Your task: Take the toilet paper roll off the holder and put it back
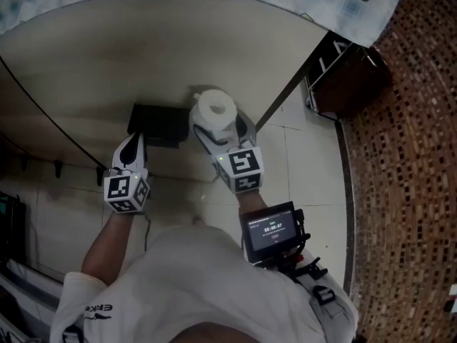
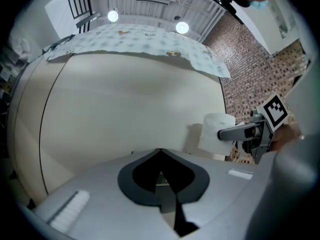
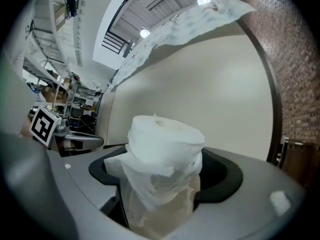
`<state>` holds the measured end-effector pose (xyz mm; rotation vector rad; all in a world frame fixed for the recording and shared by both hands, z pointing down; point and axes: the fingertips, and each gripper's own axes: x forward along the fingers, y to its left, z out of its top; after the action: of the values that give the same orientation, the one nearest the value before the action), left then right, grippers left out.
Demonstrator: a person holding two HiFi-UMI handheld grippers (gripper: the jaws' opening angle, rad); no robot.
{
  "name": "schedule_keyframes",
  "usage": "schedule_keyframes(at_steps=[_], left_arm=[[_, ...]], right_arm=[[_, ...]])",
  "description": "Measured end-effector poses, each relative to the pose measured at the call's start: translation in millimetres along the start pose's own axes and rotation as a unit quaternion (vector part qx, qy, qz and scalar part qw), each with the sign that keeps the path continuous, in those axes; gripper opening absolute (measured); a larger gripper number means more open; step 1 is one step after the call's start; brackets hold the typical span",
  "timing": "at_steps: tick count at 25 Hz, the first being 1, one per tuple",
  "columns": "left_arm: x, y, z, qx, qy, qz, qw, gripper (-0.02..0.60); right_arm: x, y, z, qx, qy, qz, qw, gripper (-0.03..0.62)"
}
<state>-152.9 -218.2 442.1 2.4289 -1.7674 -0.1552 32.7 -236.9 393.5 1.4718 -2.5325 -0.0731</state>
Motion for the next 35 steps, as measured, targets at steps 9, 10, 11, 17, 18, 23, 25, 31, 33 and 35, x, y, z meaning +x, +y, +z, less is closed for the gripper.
schedule_keyframes(at_steps=[9,10,11,17,18,23,25,31,33,35], left_arm=[[0,0,-17,0.004,0.021,0.001,0.9998,0.002],[-1,1,-20,0.005,0.025,0.003,0.9997,0.002],[-2,4,-23,0.006,0.029,0.004,0.9995,0.002],[-5,16,-37,0.011,0.049,0.014,0.9986,0.002],[-3,22,-41,0.01,0.052,0.015,0.9985,0.002],[3,47,-61,0.007,0.069,0.019,0.9974,0.002],[2,47,-65,0.01,0.075,0.02,0.9969,0.002],[5,53,-90,0.019,0.12,0.019,0.9924,0.003],[8,55,-104,0.024,0.14,0.003,0.9898,0.005],[12,53,-118,0.031,0.162,-0.024,0.9861,0.03]], right_arm=[[-15,-31,-51,0.202,-0.019,-0.014,0.979,0.434],[-16,-33,-59,0.237,-0.023,-0.014,0.971,0.434],[-17,-35,-66,0.27,-0.027,-0.014,0.962,0.434],[-15,-39,-103,0.441,-0.06,-0.012,0.896,0.433],[-10,-37,-111,0.47,-0.066,-0.012,0.88,0.433],[12,-24,-143,0.602,-0.082,-0.006,0.794,0.431],[13,-22,-149,0.631,-0.086,-0.006,0.771,0.431],[12,-23,-153,0.642,-0.085,-0.009,0.762,0.431],[12,-23,-155,0.641,-0.083,-0.011,0.763,0.431],[12,-23,-159,0.642,-0.081,-0.015,0.762,0.431]])
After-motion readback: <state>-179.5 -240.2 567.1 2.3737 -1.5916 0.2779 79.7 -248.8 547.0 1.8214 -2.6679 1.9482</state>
